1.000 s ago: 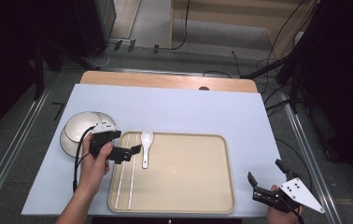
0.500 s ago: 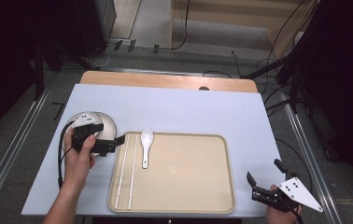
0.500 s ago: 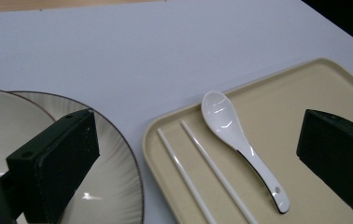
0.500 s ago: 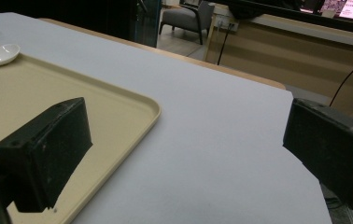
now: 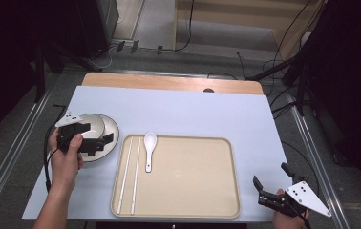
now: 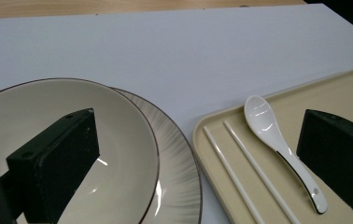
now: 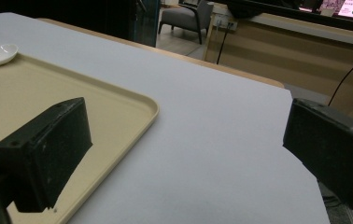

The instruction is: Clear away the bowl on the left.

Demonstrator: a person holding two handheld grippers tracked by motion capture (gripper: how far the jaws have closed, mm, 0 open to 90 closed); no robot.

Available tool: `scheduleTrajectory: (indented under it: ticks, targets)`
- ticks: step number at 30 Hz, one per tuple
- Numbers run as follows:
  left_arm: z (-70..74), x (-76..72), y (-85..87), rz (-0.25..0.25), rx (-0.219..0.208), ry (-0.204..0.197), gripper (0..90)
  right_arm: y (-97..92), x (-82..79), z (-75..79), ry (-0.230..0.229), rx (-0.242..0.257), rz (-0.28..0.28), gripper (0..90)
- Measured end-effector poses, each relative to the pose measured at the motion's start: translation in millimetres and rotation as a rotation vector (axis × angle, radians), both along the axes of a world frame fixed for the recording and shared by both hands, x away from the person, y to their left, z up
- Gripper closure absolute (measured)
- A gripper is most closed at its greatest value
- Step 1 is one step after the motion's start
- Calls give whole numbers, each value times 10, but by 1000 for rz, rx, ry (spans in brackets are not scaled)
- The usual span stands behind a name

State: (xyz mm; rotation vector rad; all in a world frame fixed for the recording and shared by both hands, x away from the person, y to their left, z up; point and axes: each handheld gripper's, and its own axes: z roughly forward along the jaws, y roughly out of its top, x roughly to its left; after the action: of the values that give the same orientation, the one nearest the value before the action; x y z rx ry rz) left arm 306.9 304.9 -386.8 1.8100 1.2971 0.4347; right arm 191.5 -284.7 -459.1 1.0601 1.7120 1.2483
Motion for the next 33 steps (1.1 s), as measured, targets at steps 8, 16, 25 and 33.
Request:
scheduleTrajectory:
  ticks: [8,16,25,33]
  targets:
    - [-13,10,97,34,19,1,0,5,6,-1,-1,-3,1,14]
    - [-30,19,179,62,12,2,0,9,2,0,0,-3,2,14]
    - [-51,25,298,103,17,3,0,7,5,0,0,-2,1,14]
    - [-67,25,413,140,24,10,0,18,7,-1,2,-5,2,14]
